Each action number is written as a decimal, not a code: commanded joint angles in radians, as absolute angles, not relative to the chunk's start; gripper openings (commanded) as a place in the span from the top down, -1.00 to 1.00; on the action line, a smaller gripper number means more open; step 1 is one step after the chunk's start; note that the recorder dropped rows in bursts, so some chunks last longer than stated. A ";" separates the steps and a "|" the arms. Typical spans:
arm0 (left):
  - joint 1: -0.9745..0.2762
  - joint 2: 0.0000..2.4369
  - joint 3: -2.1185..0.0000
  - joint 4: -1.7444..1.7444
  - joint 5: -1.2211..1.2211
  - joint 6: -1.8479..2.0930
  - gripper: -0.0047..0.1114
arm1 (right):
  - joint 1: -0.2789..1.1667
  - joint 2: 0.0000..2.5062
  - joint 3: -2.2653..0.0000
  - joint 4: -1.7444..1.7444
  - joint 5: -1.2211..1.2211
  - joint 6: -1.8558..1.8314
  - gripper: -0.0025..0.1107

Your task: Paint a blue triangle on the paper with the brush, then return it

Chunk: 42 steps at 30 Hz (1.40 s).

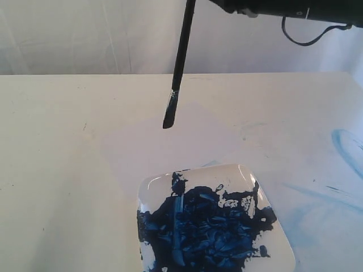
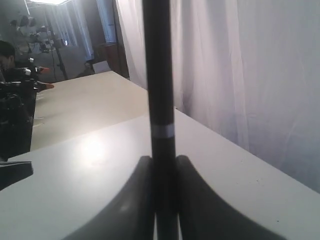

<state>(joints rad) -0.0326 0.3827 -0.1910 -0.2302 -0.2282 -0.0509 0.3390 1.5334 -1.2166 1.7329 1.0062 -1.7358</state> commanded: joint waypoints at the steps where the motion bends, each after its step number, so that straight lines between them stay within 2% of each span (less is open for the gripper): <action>1: -0.033 0.671 -0.416 -0.193 -0.021 -0.048 0.92 | 0.330 1.548 -1.225 1.744 0.958 -1.750 0.96; 4: -0.041 0.903 -0.620 -0.159 0.205 0.018 0.92 | 0.330 1.548 -1.225 1.744 0.885 -1.750 0.96; 6: -0.055 1.069 -0.781 -0.229 0.428 0.258 0.92 | 0.330 1.548 -1.225 1.744 0.841 -1.750 0.96; 9: -0.051 1.290 -0.971 -0.571 0.733 0.652 0.92 | 0.330 1.548 -1.225 1.744 0.774 -1.750 0.96; 12: -0.048 1.480 -1.107 -0.799 0.872 0.878 0.92 | 0.330 1.548 -1.225 1.744 0.759 -1.750 0.96; 17: -0.048 1.671 -1.213 -0.859 0.881 0.897 0.92 | 0.330 1.548 -1.225 1.744 0.764 -1.750 0.96; 24: -0.048 1.822 -1.220 -0.866 0.828 0.972 0.92 | 0.330 1.594 -1.225 1.744 0.776 -1.877 0.96; 34: -0.048 1.921 -1.220 -1.022 0.755 1.118 0.92 | 0.333 1.739 -1.352 1.744 0.870 -1.907 0.96; 42: -0.072 1.997 -1.220 -1.211 0.739 1.288 0.92 | 0.391 1.851 -1.450 1.744 0.866 -1.907 0.96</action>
